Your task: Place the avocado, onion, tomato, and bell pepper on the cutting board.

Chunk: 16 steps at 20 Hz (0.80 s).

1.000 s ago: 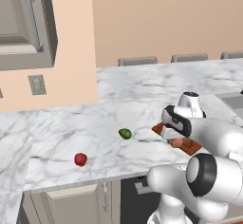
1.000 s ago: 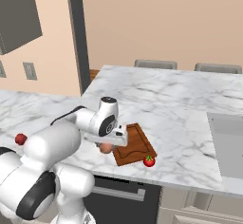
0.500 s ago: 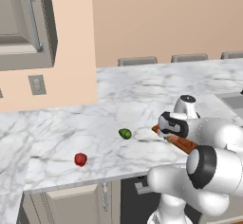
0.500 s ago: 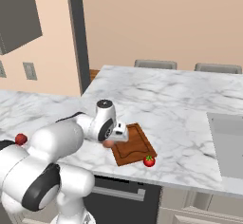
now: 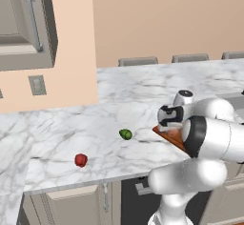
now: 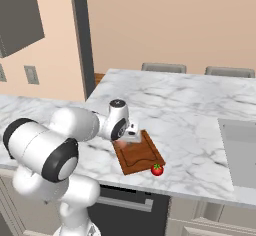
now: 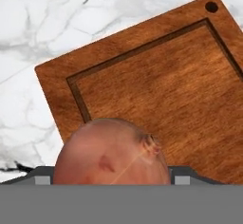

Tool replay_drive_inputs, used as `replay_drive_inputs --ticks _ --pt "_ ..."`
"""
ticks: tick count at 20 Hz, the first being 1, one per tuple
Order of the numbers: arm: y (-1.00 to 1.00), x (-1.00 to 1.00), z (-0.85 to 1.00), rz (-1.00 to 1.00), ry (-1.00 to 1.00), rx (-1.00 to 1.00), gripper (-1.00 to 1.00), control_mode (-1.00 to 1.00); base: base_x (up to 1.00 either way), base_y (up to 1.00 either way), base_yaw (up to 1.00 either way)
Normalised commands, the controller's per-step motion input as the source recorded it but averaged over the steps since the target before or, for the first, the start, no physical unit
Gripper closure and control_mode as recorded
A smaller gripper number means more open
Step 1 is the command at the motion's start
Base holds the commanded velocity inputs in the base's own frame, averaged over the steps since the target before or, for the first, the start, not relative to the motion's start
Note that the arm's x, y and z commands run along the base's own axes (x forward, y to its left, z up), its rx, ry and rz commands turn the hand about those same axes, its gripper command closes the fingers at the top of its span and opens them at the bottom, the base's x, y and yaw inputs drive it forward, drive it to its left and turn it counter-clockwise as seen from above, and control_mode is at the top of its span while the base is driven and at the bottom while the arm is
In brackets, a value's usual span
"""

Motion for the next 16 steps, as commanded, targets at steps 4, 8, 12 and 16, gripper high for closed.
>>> replay_drive_inputs --ticks 4,8,12,16 --pt "-0.11 0.37 -0.15 0.00 0.12 0.00 1.00 -1.00 0.00 0.00 0.00" --pt "-0.13 0.43 -0.23 0.00 0.09 0.00 1.00 -1.00 0.00 0.00 0.00" --pt "-0.17 0.45 -0.34 0.00 0.10 0.00 1.00 -1.00 0.00 0.00 0.00" --pt "-0.19 0.35 -0.50 0.00 0.10 0.00 1.00 -1.00 0.00 0.00 0.00"
